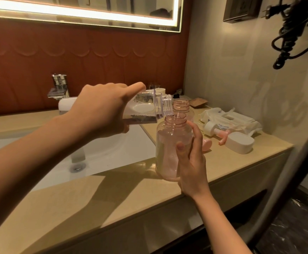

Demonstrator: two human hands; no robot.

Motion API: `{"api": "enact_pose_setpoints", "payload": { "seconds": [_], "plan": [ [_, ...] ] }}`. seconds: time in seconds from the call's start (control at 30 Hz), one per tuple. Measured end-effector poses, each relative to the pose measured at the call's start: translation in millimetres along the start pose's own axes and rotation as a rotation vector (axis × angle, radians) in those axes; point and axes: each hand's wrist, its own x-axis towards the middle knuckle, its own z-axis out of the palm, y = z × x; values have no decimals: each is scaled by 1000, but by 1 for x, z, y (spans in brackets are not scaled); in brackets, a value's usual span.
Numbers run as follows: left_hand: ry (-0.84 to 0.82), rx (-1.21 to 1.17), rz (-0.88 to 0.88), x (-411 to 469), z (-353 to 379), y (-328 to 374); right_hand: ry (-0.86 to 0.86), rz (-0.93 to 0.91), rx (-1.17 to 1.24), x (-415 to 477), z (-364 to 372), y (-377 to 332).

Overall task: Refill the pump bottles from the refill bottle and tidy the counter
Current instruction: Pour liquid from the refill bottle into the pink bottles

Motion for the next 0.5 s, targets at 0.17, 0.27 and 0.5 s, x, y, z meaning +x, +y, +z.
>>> {"api": "enact_pose_setpoints", "payload": {
  "seconds": [0.17,0.27,0.5],
  "plan": [
    [-2,4,3,1,0,0,1,7,0,0,0,0],
    [-5,6,3,0,-1,0,0,9,-1,1,0,1],
    [7,5,3,0,0,0,1,17,-5,1,0,1]
  ]
}}
